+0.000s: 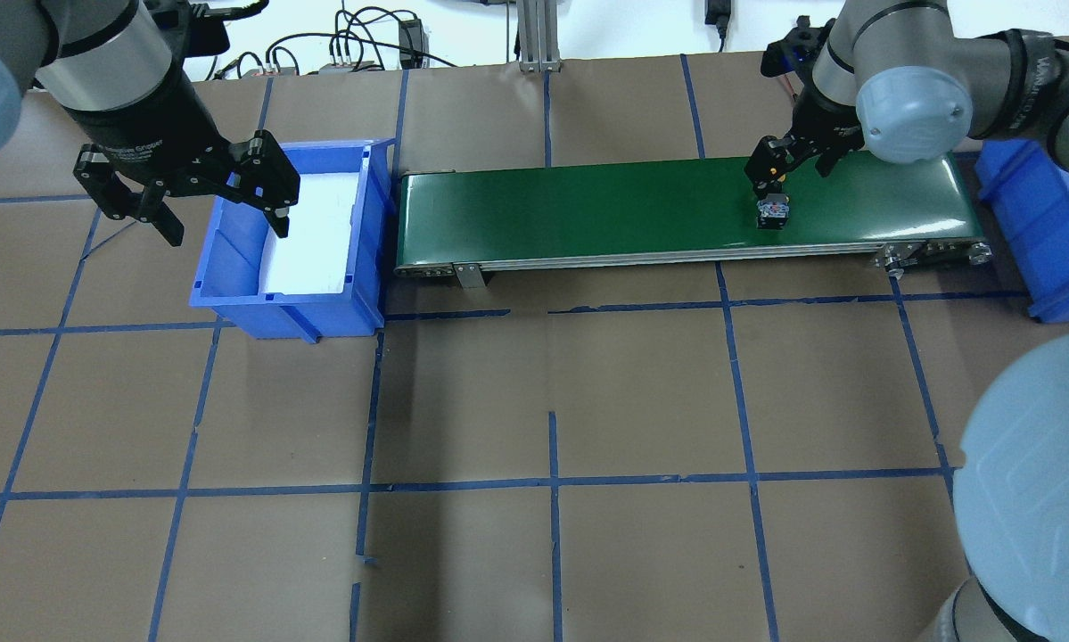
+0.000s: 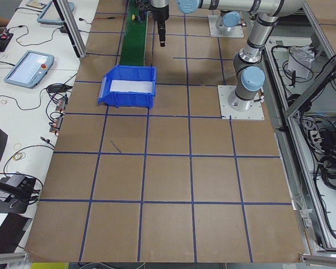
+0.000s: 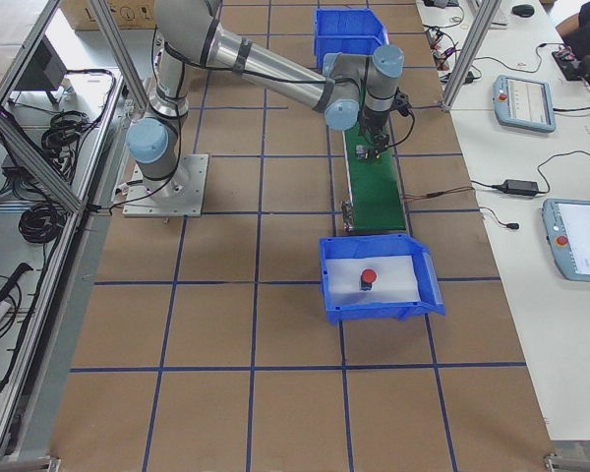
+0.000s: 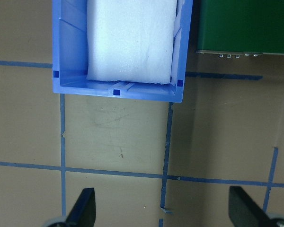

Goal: Transport two buttons from left to right
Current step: 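Carry the yellow button with the right gripper into the far blue bin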

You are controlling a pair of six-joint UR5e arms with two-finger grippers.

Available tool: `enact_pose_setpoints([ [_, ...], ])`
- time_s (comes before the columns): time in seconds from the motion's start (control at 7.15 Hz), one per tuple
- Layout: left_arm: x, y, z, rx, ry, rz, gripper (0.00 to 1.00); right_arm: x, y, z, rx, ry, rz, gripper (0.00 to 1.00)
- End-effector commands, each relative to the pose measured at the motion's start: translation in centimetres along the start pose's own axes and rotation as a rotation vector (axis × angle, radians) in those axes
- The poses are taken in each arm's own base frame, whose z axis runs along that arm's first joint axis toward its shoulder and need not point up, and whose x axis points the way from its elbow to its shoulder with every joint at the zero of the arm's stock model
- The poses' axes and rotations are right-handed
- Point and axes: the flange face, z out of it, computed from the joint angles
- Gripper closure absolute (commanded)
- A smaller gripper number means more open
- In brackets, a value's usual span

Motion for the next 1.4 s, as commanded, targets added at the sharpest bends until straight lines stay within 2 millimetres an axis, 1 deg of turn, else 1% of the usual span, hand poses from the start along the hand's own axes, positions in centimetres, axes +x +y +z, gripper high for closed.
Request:
enact_pose_setpoints([
  [0.0, 0.0, 0.0, 0.0, 0.0, -0.001, 0.0, 0.0, -0.2, -0.1, 1.7, -0.022, -0.01, 0.041, 0.06],
  [0.14, 0.0, 0.0, 0.0, 0.0, -0.001, 0.0, 0.0, 0.2, -0.3, 3.8, -0.051, -0.009, 0.04, 0.08],
  [0.42, 0.0, 0.0, 0.0, 0.0, -0.003, 0.002, 0.0, 1.2, -0.1, 4.1, -0.071, 0.033, 0.051, 0.19],
  [0.56, 0.0, 0.0, 0.0, 0.0, -0.001, 0.0, 0.0, 1.4, -0.1, 4.0, -0.072, 0.04, 0.054, 0.38],
  [0.7, 0.0, 0.0, 0.0, 0.0, -0.003, 0.0, 0.0, 1.5, -0.3, 3.8, -0.068, 0.045, 0.052, 0.81],
  [0.84, 0.0, 0.0, 0.0, 0.0, -0.001, 0.002, 0.0, 1.8, -0.5, 3.1, -0.05, 0.056, 0.052, 0.95],
  [1.12, 0.0, 0.0, 0.0, 0.0, -0.001, 0.0, 0.0, 2.3, -0.8, 2.0, -0.036, 0.086, 0.051, 0.96],
  [1.26, 0.0, 0.0, 0.0, 0.0, -0.001, 0.002, 0.0, 4.0, -0.2, 1.1, -0.031, 0.104, 0.071, 0.96],
])
